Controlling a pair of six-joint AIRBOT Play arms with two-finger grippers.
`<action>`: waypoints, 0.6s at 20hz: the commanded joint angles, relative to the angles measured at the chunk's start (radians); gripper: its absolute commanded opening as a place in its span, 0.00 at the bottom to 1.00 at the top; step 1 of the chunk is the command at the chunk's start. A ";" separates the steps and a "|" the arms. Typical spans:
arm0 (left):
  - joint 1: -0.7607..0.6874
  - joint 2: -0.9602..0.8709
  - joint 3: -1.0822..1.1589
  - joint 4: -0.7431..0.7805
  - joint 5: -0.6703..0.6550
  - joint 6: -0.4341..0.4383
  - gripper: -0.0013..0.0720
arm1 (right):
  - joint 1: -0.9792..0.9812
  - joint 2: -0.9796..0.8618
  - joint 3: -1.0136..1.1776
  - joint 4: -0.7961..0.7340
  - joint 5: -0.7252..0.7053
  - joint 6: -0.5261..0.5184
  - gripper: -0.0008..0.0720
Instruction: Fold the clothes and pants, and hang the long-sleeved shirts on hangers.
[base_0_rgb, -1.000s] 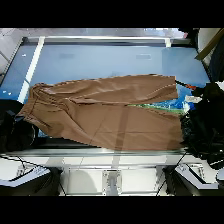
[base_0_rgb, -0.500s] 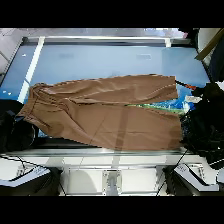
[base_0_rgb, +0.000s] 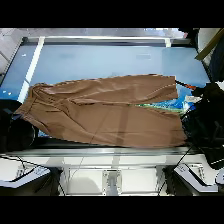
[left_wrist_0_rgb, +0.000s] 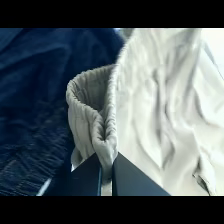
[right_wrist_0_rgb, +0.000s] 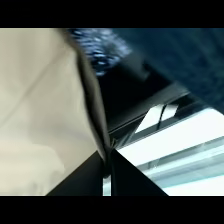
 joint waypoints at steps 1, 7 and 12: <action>0.000 0.069 0.059 0.066 -0.059 -0.008 0.05 | 0.001 0.059 0.149 0.026 0.141 0.000 0.03; -0.106 0.123 0.169 0.101 -0.046 -0.090 0.05 | 0.092 0.060 0.394 0.269 0.096 0.038 0.03; -0.358 -0.002 0.389 0.346 0.182 -0.338 0.05 | 0.400 -0.156 0.561 0.220 -0.201 0.185 0.03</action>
